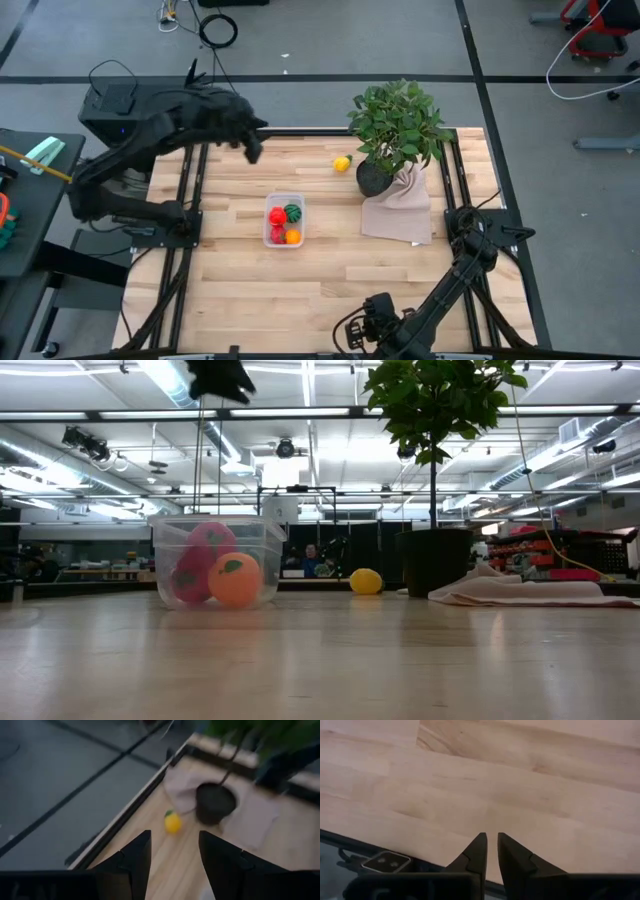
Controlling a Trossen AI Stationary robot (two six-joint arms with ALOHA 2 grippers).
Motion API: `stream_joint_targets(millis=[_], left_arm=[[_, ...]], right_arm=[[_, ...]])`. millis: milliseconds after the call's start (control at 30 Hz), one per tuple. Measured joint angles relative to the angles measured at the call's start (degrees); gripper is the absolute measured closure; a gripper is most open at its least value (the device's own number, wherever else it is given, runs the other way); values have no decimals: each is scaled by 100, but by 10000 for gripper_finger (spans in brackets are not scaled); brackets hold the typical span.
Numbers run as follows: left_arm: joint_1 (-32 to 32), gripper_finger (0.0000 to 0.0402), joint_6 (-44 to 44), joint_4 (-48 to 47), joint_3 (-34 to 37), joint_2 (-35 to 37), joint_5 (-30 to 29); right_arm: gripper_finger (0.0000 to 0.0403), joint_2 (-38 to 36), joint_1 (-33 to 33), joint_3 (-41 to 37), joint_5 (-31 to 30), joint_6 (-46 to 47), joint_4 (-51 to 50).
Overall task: Pick and placing Produce into tupperware
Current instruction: Put the yellow pineapple into the transparent bin
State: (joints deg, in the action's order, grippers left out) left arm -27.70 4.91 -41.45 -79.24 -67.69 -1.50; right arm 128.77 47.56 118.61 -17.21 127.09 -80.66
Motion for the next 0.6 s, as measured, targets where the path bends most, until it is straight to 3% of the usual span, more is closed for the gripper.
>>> stream_joint_targets(millis=[167,433,600], left_arm=[[-12,230,-254,-50,4,-792,40],[-333,229,-680,167,4,-1541,1063],[-568,201,-716,547,4,-1804,1125]], right_arm=[[353,0,10,0,272,24,-2],[353,2,23,0,354,26,-4],[353,2,25,0,326,-50,-7]])
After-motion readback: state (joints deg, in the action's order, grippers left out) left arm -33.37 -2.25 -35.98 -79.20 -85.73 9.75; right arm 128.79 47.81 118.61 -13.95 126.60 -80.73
